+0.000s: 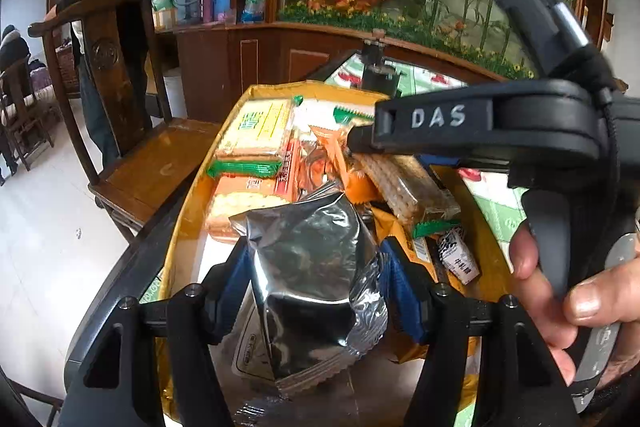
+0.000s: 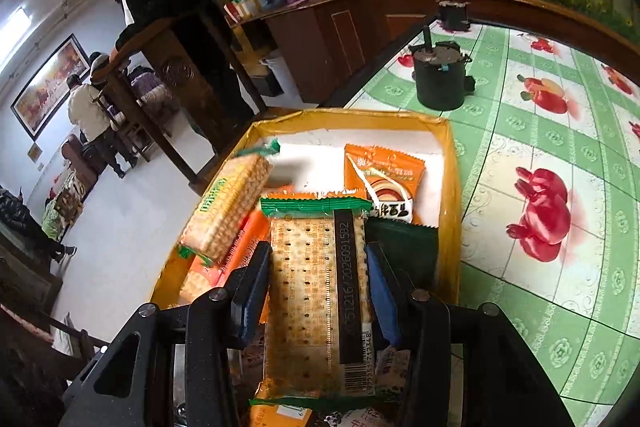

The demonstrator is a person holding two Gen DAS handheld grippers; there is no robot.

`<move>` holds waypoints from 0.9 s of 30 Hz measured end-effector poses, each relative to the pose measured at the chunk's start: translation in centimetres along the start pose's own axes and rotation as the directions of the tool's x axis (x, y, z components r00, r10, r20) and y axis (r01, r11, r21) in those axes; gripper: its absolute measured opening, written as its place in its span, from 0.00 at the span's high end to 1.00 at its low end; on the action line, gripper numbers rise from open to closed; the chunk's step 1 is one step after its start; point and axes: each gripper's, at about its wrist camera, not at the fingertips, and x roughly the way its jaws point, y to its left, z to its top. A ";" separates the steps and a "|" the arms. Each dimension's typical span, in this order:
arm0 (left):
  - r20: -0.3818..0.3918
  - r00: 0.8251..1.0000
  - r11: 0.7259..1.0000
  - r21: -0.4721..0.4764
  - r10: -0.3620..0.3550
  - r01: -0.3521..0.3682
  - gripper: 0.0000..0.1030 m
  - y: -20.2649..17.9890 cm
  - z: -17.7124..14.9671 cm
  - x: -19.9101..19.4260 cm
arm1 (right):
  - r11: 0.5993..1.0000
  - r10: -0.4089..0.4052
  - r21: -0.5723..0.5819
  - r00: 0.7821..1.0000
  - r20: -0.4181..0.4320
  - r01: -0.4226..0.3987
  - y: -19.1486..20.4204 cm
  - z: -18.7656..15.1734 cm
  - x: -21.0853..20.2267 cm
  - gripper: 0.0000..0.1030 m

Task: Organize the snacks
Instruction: 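Open both tools to release the packets and withdraw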

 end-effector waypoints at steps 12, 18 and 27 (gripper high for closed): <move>-0.014 1.000 1.000 0.013 0.018 -0.018 0.38 -0.2 0.1 0.3 | 1.000 -0.003 -0.017 1.000 0.009 0.003 0.5 -0.4 -0.4 0.42; -0.016 1.000 1.000 0.014 0.025 -0.025 0.37 -0.2 0.0 0.3 | 0.998 -0.029 -0.053 0.999 0.031 0.030 1.1 -0.8 -1.0 0.36; -0.023 0.999 0.999 0.011 0.038 -0.038 0.35 -0.2 0.0 0.5 | 0.993 -0.046 -0.107 0.995 0.094 0.056 1.7 -1.6 -2.4 0.26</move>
